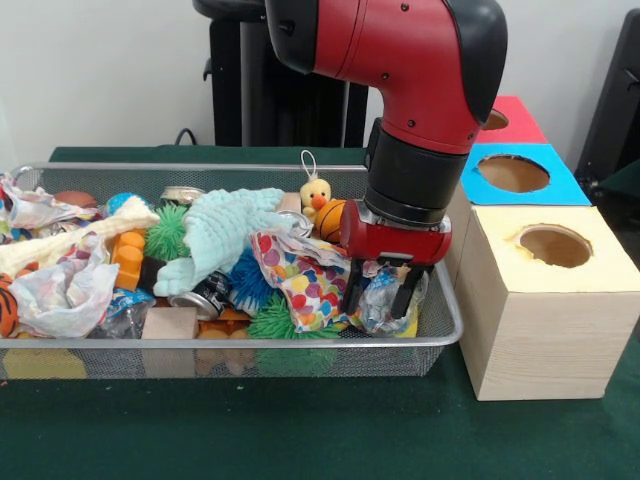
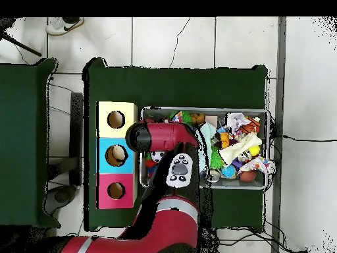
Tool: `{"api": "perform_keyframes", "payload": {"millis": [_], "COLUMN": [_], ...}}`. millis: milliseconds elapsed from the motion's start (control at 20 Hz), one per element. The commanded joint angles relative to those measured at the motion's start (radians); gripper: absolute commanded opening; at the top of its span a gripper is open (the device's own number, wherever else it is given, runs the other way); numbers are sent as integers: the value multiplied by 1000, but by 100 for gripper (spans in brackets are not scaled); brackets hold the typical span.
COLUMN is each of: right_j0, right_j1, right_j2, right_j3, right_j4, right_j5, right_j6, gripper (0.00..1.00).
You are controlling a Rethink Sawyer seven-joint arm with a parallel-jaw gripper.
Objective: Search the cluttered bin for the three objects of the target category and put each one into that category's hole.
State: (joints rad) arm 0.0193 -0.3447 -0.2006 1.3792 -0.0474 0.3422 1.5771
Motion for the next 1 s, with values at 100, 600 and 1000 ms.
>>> {"api": "perform_keyframes", "payload": {"millis": [100,600,1000], "right_j0": [-16,-11,-42], "right_j1": [29,40,32], "right_j2": [60,47,76], "right_j3": [61,47,73], "right_j4": [31,39,24], "right_j5": [-2,22,-40], "right_j6": [196,204,187], "gripper": [100,0,0]}}
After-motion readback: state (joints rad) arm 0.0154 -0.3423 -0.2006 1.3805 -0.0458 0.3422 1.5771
